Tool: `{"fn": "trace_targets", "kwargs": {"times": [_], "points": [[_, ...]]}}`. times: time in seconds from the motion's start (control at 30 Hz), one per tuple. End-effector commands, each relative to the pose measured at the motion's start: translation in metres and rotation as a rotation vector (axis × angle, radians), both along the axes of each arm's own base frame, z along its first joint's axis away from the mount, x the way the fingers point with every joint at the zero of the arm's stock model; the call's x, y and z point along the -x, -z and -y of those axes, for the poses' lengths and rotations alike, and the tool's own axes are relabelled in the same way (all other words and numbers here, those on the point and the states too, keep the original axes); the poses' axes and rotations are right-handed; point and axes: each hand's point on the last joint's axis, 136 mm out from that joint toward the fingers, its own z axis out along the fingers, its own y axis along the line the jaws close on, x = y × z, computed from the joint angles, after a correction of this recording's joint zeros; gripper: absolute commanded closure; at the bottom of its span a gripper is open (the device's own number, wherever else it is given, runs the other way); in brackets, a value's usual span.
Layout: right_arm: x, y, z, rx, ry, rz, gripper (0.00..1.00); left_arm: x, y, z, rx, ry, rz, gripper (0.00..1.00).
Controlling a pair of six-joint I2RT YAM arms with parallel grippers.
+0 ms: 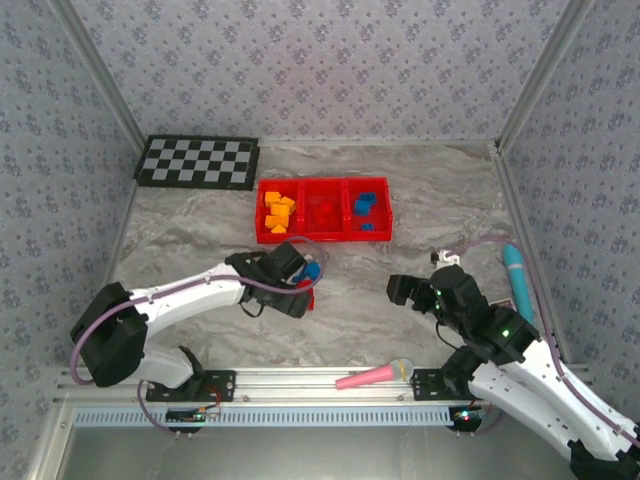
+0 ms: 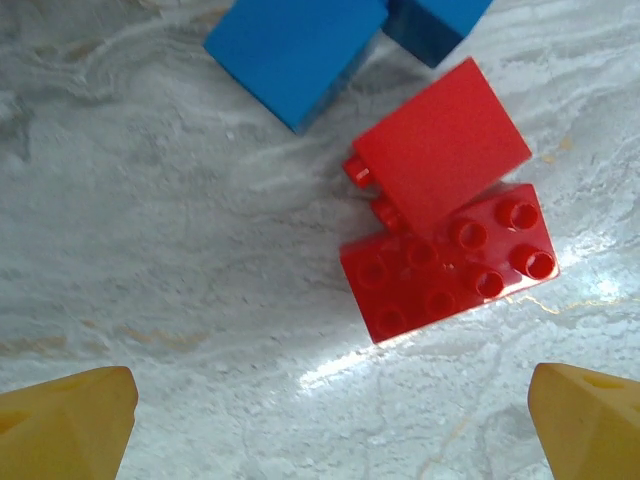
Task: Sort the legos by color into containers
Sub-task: Pick up the lego from the middle-left of the table.
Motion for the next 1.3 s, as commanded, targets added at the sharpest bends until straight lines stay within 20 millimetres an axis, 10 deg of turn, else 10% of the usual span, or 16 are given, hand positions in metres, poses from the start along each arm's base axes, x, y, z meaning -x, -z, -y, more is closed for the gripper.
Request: {"fn": "trace_targets", "kwargs": {"times": [0.0, 0.5, 0.9, 1.27], "points": [[-0.001, 0.004, -0.003, -0.014, 0.003, -0.017, 0.00, 0.002, -0.006, 0.011, 0.081, -0.162, -0.005, 0.00], [0.001, -0.003, -0.003, 0.039, -0.036, -0.031, 0.00, -0.002, 0.034, 0.036, -0.060, -0.397, -0.025, 0.03], [0.004, 0.002, 0.001, 0.035, -0.031, -0.026, 0.00, -0.006, 0.050, 0.029, -0.043, -0.447, -0.029, 0.37], [0.003, 0.005, -0.002, 0.034, -0.036, -0.040, 0.00, -0.001, 0.067, 0.021, -0.028, -0.483, -0.075, 0.23]]}}
